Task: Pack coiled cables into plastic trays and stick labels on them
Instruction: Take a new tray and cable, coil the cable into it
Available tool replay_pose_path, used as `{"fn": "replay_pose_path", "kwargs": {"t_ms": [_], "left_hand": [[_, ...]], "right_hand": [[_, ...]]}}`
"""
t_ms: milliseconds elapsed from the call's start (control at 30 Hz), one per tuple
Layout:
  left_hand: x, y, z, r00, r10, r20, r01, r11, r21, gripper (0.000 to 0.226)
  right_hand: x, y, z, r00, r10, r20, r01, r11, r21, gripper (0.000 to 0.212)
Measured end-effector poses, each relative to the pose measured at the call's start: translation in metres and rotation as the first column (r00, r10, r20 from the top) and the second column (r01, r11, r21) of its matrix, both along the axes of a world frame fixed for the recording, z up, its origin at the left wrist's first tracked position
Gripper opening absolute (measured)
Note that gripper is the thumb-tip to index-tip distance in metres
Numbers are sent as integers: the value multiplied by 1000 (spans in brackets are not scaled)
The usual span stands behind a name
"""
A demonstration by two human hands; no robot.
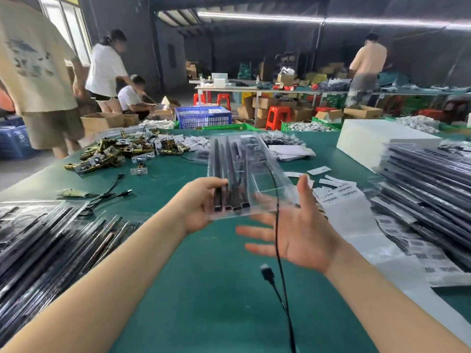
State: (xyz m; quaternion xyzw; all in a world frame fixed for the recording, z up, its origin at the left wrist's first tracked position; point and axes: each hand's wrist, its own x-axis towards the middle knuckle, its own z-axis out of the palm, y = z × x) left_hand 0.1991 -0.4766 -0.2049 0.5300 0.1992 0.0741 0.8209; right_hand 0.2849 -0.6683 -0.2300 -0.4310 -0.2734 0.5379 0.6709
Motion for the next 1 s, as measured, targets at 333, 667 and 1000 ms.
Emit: {"fn": "replay_pose_path", "kwargs": {"t_ms": [333,667,1000], "left_hand": [[24,53,-53,940,288,-182,-281,958,62,12],[8,66,-93,883,294,-365,-156,919,363,8],[22,3,-59,969,-114,-220,245,326,913,86]], "right_hand": [[-10,-41,-38,733,-148,664,493,787,-370,13],[41,-2,-1,-237,297,925,779,627,-2,23],[23,26,-7,-540,211,815,432,900,53,40]]}}
